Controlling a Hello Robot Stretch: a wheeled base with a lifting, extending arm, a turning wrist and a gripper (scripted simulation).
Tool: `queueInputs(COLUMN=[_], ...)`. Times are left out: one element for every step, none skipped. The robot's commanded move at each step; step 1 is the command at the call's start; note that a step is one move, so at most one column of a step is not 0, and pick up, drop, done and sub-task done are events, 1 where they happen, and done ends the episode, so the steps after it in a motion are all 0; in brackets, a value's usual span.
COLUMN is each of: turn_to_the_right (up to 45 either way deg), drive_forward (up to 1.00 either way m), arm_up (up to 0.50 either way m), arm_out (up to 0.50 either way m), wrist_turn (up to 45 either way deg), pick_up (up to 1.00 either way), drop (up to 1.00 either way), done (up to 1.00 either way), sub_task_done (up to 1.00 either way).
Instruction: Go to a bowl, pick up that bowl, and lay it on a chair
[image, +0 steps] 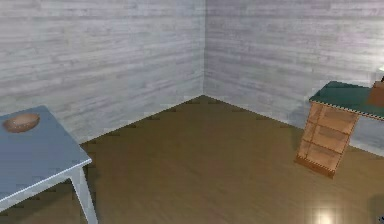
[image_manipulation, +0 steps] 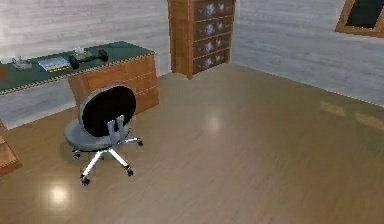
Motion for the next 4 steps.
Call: queueInputs(turn_to_the_right=[0.0, -45.0, -45.0, -45.0], drive_forward=[0.4, 0.0, 0.0, 0.0], arm_up=[0.0, 0.0, 0.0, 0.0], arm_out=[0.0, 0.0, 0.0, 0.0], wrist_turn=[0.0, 0.0, 0.0, 0.0], pick_up=[0.0, 0.0, 0.0, 0.0], drop=[0.0, 0.0, 0.0, 0.0], done=[0.0, 0.0, 0.0, 0.0], sub_task_done=[0.0, 0.0, 0.0, 0.0])
